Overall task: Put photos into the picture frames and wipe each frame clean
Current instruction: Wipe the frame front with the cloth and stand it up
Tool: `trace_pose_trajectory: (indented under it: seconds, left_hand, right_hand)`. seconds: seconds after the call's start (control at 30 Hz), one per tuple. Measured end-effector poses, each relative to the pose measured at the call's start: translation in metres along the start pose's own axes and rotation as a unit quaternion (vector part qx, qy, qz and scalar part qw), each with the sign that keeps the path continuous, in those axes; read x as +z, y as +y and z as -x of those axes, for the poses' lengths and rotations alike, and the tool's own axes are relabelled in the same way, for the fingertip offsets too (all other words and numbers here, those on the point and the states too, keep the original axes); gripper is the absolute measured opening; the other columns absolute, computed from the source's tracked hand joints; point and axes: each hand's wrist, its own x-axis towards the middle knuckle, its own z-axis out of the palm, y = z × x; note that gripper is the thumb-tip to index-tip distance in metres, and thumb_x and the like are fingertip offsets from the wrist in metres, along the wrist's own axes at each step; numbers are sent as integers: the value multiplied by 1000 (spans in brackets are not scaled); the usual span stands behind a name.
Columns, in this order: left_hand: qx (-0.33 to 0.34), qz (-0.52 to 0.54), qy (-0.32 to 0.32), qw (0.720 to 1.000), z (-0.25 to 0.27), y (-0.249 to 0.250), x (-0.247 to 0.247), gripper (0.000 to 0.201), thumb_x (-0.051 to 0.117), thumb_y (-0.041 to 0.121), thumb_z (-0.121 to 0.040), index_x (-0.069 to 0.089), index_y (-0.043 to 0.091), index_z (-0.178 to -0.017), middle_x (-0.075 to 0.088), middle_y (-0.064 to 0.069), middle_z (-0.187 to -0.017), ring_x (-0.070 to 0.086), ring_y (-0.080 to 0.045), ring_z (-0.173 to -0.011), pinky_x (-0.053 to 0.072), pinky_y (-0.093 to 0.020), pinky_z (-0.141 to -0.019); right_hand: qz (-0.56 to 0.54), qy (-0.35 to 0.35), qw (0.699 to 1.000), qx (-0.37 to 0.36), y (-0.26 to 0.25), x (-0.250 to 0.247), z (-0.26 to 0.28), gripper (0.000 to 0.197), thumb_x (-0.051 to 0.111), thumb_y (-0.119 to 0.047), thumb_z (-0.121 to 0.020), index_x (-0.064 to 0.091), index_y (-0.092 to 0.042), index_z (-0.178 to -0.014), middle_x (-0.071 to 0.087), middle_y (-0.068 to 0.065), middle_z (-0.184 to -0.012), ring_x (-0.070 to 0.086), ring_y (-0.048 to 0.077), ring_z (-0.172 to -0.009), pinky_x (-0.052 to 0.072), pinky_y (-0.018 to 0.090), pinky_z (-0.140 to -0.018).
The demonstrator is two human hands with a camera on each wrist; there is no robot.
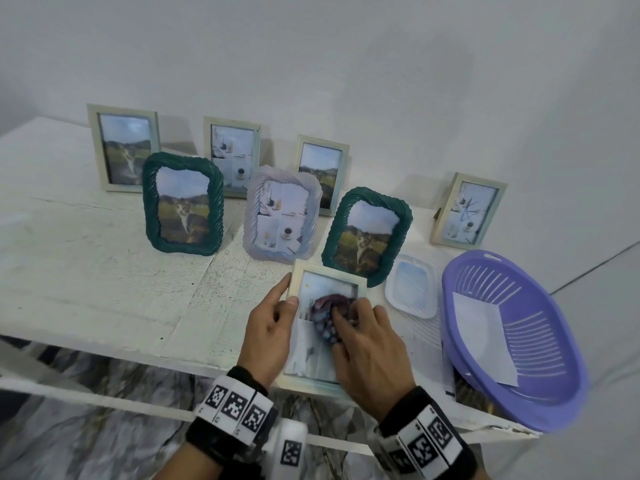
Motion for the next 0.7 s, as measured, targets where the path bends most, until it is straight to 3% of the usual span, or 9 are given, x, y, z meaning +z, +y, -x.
trace_pose_trajectory:
  seconds: [0.1, 0.23, 0.37, 0.5, 0.57, 0.6, 0.63, 0.67, 0.7]
  left_hand:
    - [-23, 0, 4, 1000, -3, -8, -4, 39, 45, 17, -101, 47, 27, -139, 52, 0, -64, 50, -9, -61, 48, -26, -68]
    - [-23, -11, -3, 1000, 0, -13, -3, 40, 46, 16, -101, 43, 28, -138, 46, 18, -56, 36, 1, -52, 35, -7, -58]
    - [-29, -14, -2, 999, -4, -10, -5, 40, 47, 16, -101, 46, 23, -140, 62, 15, -81, 49, 6, -63, 41, -4, -67]
    - [-29, -7, 12, 999, -8, -11, -7, 41, 46, 15, -101, 46, 21, -141, 43, 6, -58, 30, -1, -48, 32, -8, -50]
    - [-25, -4, 4, 1000, -6, -7, -5, 42, 46, 15, -101, 46, 19, -142, 34, 9, -91, 23, 5, -63, 33, -6, -54]
    - [-27, 0, 6, 1000, -7, -6, -4, 41, 46, 14, -100, 46, 18, -142, 54, -13, -110, 37, -1, -96, 36, -5, -57]
    - [-30, 3, 6, 1000, -8, -4, -3, 41, 47, 12, -100, 46, 17, -141, 49, -11, -112, 64, -7, -74, 36, -3, -60]
    - [-31, 2, 5, 1000, -8, -1, -3, 41, 46, 11, -100, 46, 17, -141, 52, -16, -107, 58, -4, -92, 37, -3, -62]
    - [-30, 4, 2, 1000, -9, 0, -4, 41, 46, 12, -101, 46, 18, -141, 64, -20, -90, 65, -4, -79, 39, -4, -63]
  right_hand:
    - [-38, -53, 995, -78, -3, 0, 25, 31, 48, -27, -77, 67, -20, -102, 51, 3, -99, 46, 20, -80, 48, 30, -58]
    - [-18, -21, 999, -22, 19, 0, 3, 32, 46, -28, -76, 71, -21, -94, 52, 4, -93, 47, 22, -76, 48, 34, -55]
    - [-19, -31, 998, -52, 12, 0, 6, 29, 46, -26, -78, 69, -18, -92, 51, 5, -96, 44, 22, -78, 47, 36, -58]
    - [-58, -70, 989, -115, 14, -7, 21, 28, 49, -27, -78, 72, -27, -94, 51, 0, -93, 44, 19, -78, 42, 30, -55]
    - [-45, -34, 995, -82, 24, -7, 9, 30, 48, -27, -78, 74, -25, -93, 52, 1, -91, 46, 21, -77, 44, 33, -55]
    - [-38, -23, 997, -61, 26, -8, 4, 30, 48, -26, -77, 74, -23, -92, 53, 3, -92, 46, 23, -77, 45, 36, -55]
    - [-35, -19, 998, -52, 25, -8, 3, 29, 48, -25, -77, 73, -21, -92, 53, 5, -92, 46, 24, -77, 45, 38, -56]
    - [-31, -19, 998, -59, 21, -8, 5, 27, 49, -24, -77, 72, -20, -91, 52, 5, -93, 45, 24, -77, 45, 38, -57]
    - [-34, -27, 996, -78, 18, -6, 9, 26, 49, -23, -78, 71, -20, -91, 51, 5, -93, 43, 23, -78, 45, 38, -58]
